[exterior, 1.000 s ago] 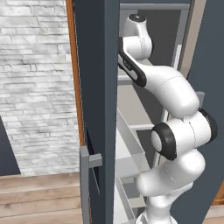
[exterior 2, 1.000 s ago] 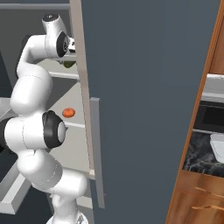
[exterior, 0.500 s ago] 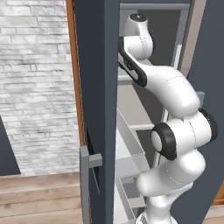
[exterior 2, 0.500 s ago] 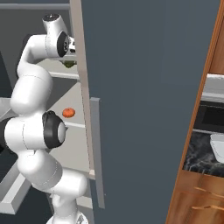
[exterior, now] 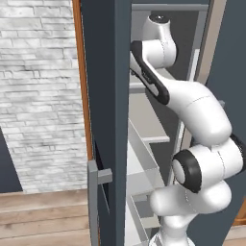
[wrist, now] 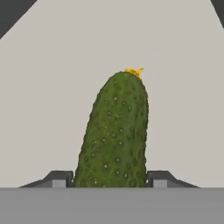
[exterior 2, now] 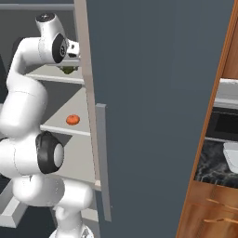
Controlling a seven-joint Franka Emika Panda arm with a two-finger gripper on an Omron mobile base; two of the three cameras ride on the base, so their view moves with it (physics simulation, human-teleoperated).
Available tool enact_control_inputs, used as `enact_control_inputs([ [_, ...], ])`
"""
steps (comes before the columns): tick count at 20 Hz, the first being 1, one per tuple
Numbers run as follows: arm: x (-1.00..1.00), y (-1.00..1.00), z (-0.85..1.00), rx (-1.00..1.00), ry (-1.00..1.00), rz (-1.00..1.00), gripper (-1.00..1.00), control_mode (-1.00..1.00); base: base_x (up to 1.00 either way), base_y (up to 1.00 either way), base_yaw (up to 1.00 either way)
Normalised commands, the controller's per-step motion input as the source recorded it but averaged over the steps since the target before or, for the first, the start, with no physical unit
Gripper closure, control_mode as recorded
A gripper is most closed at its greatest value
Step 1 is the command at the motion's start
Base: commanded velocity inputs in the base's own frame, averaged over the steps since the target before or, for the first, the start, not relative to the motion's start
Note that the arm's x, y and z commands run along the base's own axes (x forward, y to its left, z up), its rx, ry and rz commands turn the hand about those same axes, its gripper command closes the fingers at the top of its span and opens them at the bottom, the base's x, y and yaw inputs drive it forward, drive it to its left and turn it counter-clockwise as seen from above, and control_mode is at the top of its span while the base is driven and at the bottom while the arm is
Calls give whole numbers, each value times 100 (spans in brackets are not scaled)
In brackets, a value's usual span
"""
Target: Take the cucumber and squash out of the freezer and place them in the tupperware container on the counter. Then put the tupperware containing the vegetables back in the freezer.
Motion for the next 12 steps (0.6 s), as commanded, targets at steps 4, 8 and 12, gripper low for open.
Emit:
enact_control_inputs([
  [4, -89, 0, 0, 0, 0, 1, 100, -100, 0, 0, 0],
  [8, -100, 0, 12, -1, 0, 5, 100, -100, 0, 0, 0],
  [12, -100, -12, 21, 0, 0, 8, 100, -100, 0, 0, 0],
])
